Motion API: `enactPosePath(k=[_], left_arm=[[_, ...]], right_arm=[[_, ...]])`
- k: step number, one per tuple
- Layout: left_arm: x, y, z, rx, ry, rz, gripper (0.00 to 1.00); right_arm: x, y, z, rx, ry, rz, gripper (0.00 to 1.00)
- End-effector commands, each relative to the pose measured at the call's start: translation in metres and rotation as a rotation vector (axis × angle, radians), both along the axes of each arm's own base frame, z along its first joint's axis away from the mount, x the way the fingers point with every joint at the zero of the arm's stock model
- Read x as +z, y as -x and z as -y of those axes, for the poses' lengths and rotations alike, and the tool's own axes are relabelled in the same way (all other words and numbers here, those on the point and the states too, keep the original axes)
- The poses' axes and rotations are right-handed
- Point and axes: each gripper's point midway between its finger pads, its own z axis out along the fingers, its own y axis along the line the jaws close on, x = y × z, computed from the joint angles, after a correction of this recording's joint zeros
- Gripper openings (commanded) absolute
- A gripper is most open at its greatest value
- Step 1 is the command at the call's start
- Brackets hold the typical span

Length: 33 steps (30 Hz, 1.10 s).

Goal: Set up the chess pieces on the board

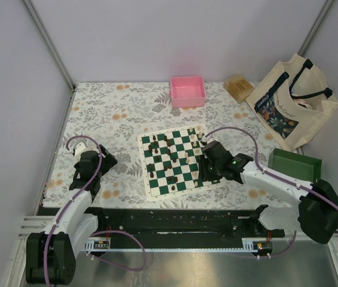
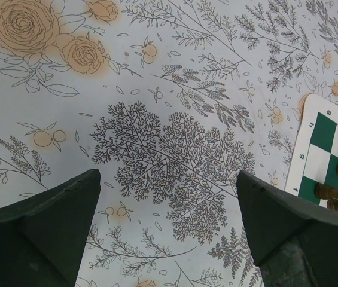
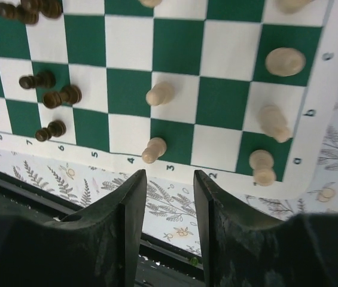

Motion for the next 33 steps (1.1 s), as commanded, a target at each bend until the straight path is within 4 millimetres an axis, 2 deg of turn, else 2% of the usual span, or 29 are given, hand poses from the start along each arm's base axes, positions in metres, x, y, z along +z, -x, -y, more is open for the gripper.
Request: enactPosePath(k=[1, 15, 20, 26, 33], left_arm=[[0.021, -0.013, -0.001, 0.0, -0.004, 0.074, 0.99], [0.021, -0.013, 0.0, -0.001, -0.003, 0.072, 0.99], [0.021, -0.014, -0.001, 0.0, -0.004, 0.074, 0.99], [0.02, -0.013, 0.0, -0.001, -0.004, 0.071, 0.99], [0.022, -0.014, -0.001, 0.0, -0.004, 0.075, 0.99]], right_arm=[[0.001, 0.005, -0.035, 0.072, -0.048, -0.019, 0.47], [-0.021, 0.006, -0.051, 0.104, -0.024, -0.076, 0.47], [-0.026, 0.006, -0.05, 0.105, -0.003, -0.089, 0.4], [-0.033, 0.007, -0.046, 0.1, 0.027, -0.104, 0.38], [-0.03, 0.008, -0.046, 0.106, 0.034, -0.104, 0.24]])
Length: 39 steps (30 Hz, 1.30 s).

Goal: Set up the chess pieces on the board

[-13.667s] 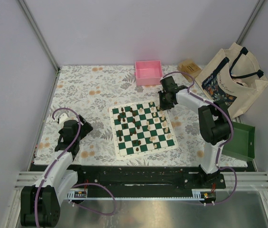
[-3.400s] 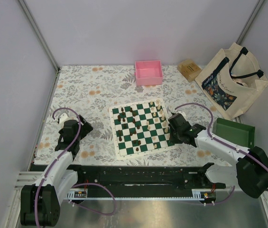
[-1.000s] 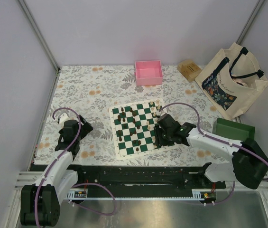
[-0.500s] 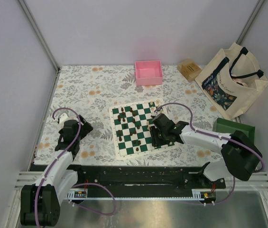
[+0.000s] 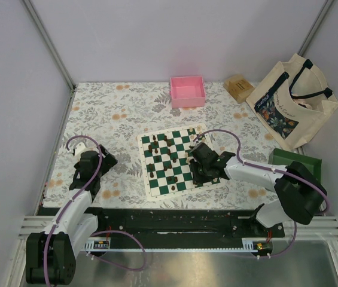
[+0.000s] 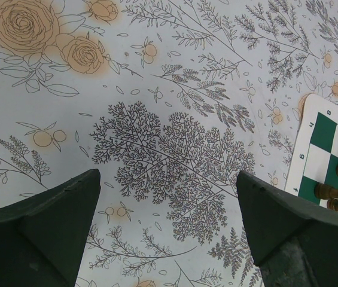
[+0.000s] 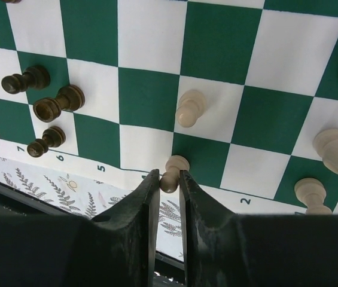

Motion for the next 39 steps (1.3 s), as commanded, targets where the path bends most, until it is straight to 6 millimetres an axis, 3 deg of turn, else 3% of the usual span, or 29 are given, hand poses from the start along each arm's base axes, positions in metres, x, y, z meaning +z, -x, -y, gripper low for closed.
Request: enactPosePath(k=[1, 7, 11, 17, 39], left_arm=[[0.025, -0.017, -0.001, 0.0, -0.004, 0.092, 0.99], [0.024, -0.017, 0.0, -0.002, -0.005, 0.089, 0.99], [0.024, -0.017, 0.0, -0.003, -0.003, 0.089, 0.99], [0.024, -0.017, 0.0, -0.002, -0.004, 0.091, 0.99], [0.025, -0.017, -0.001, 0.0, -0.004, 0.092, 0.99]], right_arm=[[0.017, -0.006, -0.011, 0.013, -0.025, 0.033, 0.23], [0.029, -0.017, 0.012, -0.042, 0.041, 0.131, 0.22], [0.026, -0.019, 0.029, -0.071, 0.102, 0.159, 0.22], [0.017, -0.018, 0.039, -0.098, 0.13, 0.144, 0.21], [0.003, -0.019, 0.042, -0.13, 0.096, 0.1, 0.22]])
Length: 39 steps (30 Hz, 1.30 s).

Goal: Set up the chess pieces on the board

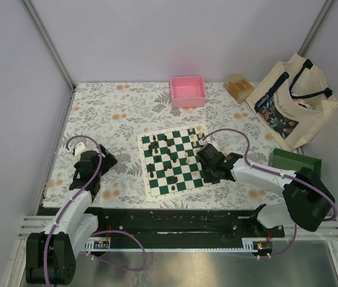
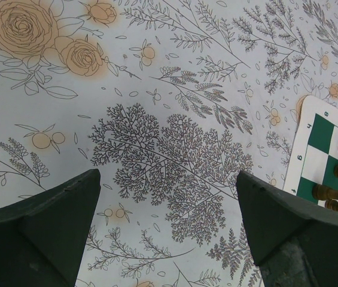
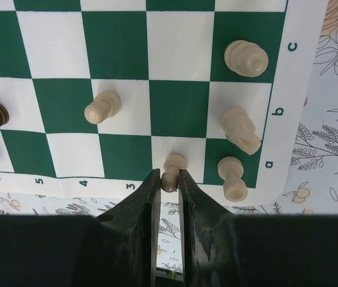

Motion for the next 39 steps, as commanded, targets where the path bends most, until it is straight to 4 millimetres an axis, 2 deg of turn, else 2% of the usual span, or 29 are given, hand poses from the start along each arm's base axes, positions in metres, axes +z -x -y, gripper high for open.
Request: enactPosePath(k=[1, 13, 20, 23, 27, 35, 39], left_arm=[[0.025, -0.016, 0.0, -0.002, -0.002, 0.088, 0.99], [0.023, -0.015, -0.001, 0.0, -0.004, 0.085, 0.99], [0.023, -0.015, 0.0, -0.001, -0.003, 0.085, 0.99], [0.023, -0.015, -0.001, 0.001, -0.003, 0.085, 0.99], [0.024, -0.015, -0.001, 0.0, -0.004, 0.087, 0.99], [0.024, -0.015, -0.001, 0.0, -0.004, 0.088, 0.99], [0.024, -0.015, -0.001, 0.0, -0.004, 0.087, 0.99]], right_arm=[[0.003, -0.005, -0.005, -0.009, -0.038, 0.015, 0.22], [0.004, -0.005, -0.006, -0.002, -0.037, 0.014, 0.32], [0.027, -0.012, -0.015, 0.023, -0.078, 0.056, 0.38], [0.043, -0.02, -0.02, 0.035, -0.099, 0.094, 0.4], [0.052, -0.026, -0.029, 0.052, -0.125, 0.111, 0.4], [0.049, -0.029, -0.046, 0.067, -0.172, 0.086, 0.41], [0.04, -0.03, -0.054, 0.084, -0.178, 0.052, 0.42]])
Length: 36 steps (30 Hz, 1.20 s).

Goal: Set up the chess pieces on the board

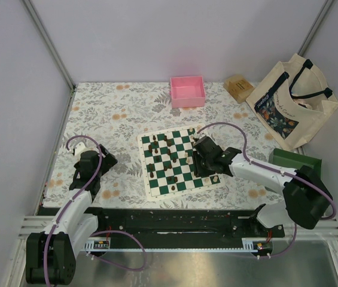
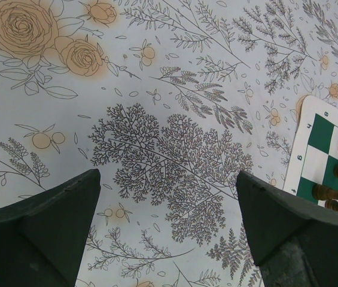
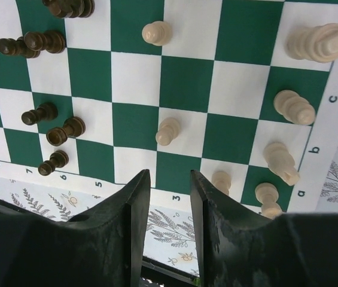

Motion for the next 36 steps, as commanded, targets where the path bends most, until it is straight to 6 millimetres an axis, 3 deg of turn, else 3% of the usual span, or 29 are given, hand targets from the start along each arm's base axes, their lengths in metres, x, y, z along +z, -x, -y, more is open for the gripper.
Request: enactPosePath(k=[1, 14, 24, 28, 36], left_arm=[[0.022, -0.015, 0.0, -0.001, -0.003, 0.084, 0.99], [0.023, -0.015, 0.0, -0.001, -0.003, 0.084, 0.99], [0.023, -0.015, 0.0, -0.001, -0.004, 0.084, 0.99], [0.023, -0.015, 0.0, -0.001, -0.004, 0.085, 0.99], [0.023, -0.015, 0.0, -0.001, -0.004, 0.085, 0.99]], right_arm=[[0.009, -0.013, -0.022, 0.023, -0.065, 0.006, 0.42], [-0.009, -0.02, -0.032, 0.032, -0.041, -0.029, 0.46], [-0.014, -0.023, -0.031, 0.028, -0.017, -0.032, 0.35], [-0.013, -0.023, -0.027, 0.025, 0.001, -0.026, 0.26], [-0.003, -0.021, -0.008, -0.009, 0.028, 0.027, 0.24]])
